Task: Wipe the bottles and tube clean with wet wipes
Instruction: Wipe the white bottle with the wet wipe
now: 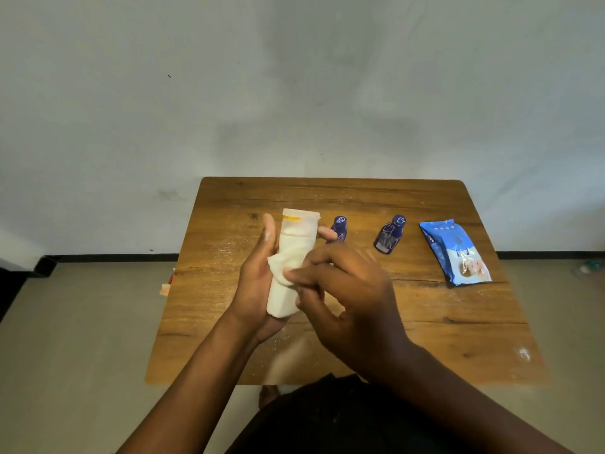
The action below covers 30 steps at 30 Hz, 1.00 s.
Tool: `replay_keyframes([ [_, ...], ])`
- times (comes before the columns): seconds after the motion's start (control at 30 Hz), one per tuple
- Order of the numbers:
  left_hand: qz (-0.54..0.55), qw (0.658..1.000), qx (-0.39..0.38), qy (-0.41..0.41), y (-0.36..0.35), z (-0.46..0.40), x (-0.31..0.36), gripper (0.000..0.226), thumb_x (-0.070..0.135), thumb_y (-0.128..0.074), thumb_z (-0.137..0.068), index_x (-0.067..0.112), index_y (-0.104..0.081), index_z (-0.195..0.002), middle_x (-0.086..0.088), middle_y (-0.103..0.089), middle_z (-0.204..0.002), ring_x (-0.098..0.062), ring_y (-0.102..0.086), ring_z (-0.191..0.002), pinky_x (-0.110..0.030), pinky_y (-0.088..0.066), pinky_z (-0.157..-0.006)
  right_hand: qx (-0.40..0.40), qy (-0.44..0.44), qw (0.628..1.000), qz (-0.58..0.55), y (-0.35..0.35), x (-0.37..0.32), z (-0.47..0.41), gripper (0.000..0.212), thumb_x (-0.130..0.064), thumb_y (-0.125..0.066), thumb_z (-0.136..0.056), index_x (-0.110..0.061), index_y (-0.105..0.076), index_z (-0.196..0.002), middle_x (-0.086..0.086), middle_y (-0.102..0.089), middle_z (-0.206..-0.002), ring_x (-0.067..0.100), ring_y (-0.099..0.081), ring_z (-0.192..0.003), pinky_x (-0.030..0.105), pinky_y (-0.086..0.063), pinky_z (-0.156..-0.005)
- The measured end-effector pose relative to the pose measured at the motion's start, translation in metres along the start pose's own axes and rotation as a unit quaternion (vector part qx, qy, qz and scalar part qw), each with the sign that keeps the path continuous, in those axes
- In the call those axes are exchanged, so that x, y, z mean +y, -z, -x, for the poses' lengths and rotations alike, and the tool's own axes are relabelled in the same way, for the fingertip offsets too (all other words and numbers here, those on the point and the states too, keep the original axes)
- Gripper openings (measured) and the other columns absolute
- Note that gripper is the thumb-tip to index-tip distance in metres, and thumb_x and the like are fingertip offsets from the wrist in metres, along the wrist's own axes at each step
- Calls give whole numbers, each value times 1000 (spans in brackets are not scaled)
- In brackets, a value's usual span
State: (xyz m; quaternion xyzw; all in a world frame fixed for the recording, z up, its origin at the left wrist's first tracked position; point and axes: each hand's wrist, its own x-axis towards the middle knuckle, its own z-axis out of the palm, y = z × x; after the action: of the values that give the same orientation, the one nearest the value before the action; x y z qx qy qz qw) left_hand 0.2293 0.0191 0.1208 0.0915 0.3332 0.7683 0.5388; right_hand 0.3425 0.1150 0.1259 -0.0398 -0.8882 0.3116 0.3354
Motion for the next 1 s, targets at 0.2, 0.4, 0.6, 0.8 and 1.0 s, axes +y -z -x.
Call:
replay_keyframes([
  [0.2,-2,995,-86,53,3,7,-9,76,79,-60,-82,15,-65,-123,-14,-42,-89,-19,-46,-60,-26,-34,-53,89,-30,996,7,14,10,-25,17,-8,-70,-89,-10,-79,-103,4,-72,-101,21,-67,-95,53,-52,-75],
  [0.4,-22,997,-69,-11,-9,3,-1,86,71,-23,-99,6,-47,-150,-14,-57,-108,-24,-54,-94,-34,-48,-77,9,-2,1000,30,7,-10,-2,18,-6,-78,-81,-16,-79,-96,-2,-72,-98,20,-65,-96,47,-47,-82],
  [0.6,-71,997,3,-17,-7,3,-4,73,64,-32,-99,13,-59,-144,-22,-59,-131,-41,-51,-122,-51,-42,-104,64,3,994,85,13,-4,-13,17,-12,-77,-82,-20,-82,-96,-4,-73,-94,22,-67,-92,49,-42,-83],
  [0.8,-96,992,66,-54,-10,2,-2,64,63,-25,-99,30,-78,-116,-6,-75,-108,-21,-72,-98,-31,-60,-77,120,-22,987,102,15,4,-27,20,-9,-77,-86,-17,-81,-104,0,-76,-103,26,-68,-98,53,-47,-78],
  [1.0,-96,992,18,-84,-5,-2,2,82,61,-12,-105,3,-58,-140,-16,-60,-98,-22,-55,-85,-30,-49,-72,-12,7,999,42,5,-5,3,16,-12,-79,-81,-19,-81,-95,-7,-72,-95,18,-60,-94,45,-44,-78],
])
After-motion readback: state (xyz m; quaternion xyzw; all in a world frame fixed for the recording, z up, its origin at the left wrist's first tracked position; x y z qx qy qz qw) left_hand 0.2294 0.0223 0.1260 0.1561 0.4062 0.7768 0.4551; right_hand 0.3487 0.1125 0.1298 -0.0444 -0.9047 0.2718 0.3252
